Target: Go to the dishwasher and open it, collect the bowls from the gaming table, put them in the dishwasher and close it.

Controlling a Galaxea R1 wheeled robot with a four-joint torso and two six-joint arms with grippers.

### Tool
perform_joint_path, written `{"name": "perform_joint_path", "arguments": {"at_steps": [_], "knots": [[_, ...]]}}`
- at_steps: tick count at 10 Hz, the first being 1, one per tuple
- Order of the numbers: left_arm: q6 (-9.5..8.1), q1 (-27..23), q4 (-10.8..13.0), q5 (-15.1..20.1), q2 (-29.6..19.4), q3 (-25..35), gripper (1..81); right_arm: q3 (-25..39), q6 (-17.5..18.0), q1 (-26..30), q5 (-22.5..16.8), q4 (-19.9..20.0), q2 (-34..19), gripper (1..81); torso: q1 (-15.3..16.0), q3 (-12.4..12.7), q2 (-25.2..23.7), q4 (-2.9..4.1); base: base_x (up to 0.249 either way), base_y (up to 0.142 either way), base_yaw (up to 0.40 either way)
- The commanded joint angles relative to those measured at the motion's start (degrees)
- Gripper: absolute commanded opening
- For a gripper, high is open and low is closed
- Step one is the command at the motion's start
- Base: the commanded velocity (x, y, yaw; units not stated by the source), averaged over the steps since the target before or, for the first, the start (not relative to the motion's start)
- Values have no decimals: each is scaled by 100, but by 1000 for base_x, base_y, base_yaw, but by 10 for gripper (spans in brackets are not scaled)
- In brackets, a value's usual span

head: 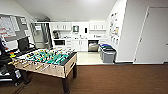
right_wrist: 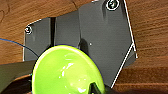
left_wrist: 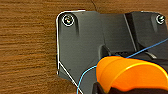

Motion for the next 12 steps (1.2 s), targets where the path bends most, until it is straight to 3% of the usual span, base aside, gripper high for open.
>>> {"name": "perform_joint_path", "arguments": {"at_steps": [1,12], "knots": [[51,-287,59,290,-38,14,10,-3,-18,272,-261,-36,-54,10,0,2,-2,0,165,-61,0],[51,-295,51,281,-3,14,10,-30,-18,281,-261,-28,-28,10,0,2,0,0,169,-65,0]]}}
